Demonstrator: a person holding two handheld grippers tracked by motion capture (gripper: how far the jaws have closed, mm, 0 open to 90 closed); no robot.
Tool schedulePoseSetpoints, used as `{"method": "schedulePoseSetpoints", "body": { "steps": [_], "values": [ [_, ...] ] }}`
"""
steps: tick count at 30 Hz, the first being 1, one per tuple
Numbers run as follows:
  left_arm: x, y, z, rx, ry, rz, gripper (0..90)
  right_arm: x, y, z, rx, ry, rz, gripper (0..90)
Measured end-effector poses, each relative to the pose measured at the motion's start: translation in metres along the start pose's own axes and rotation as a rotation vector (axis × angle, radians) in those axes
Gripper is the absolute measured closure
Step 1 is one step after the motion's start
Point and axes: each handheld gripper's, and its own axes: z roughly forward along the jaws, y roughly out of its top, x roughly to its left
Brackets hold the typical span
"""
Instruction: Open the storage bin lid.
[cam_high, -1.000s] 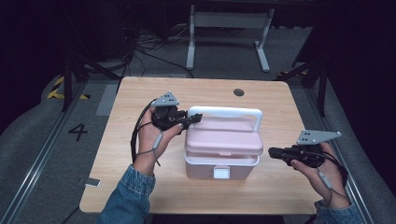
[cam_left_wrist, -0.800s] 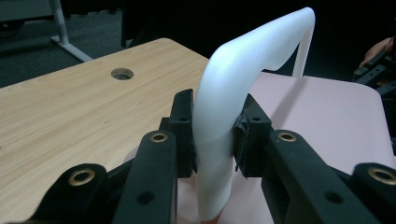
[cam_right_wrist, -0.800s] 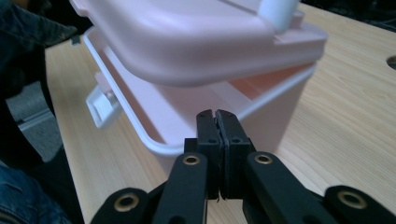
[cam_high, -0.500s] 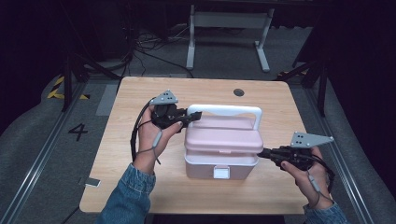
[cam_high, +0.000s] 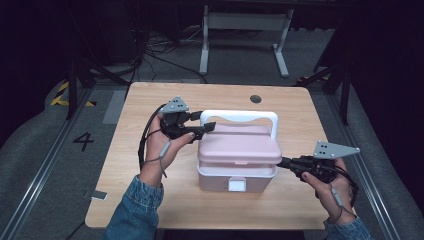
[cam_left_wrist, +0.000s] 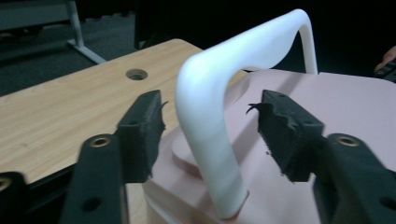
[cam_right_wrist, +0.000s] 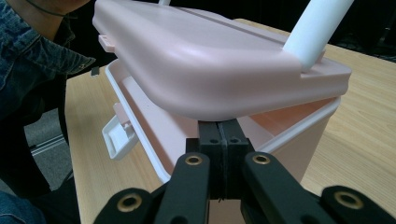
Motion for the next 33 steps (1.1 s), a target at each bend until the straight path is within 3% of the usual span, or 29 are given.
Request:
{"method": "schedulePoseSetpoints", "body": {
  "steps": [12,17,25,33],
  "values": [
    [0.004,-0.005,-0.026,0.000,0.070,0.012,32.3,-0.002,0.007,0.000,-0.017,0.004,-0.015,90.0],
    [0.002,-0.011,-0.032,0.051,0.075,0.022,31.9,-0.003,0.011,0.000,-0.037,0.006,-0.012,90.0],
    [0.002,-0.017,-0.046,0.072,0.104,0.029,30.1,-0.004,0.019,0.001,-0.064,-0.005,-0.029,90.0],
    [0.002,-0.022,-0.044,0.133,0.096,0.048,27.8,-0.005,0.025,-0.002,-0.105,-0.029,-0.031,90.0]
  ]
}}
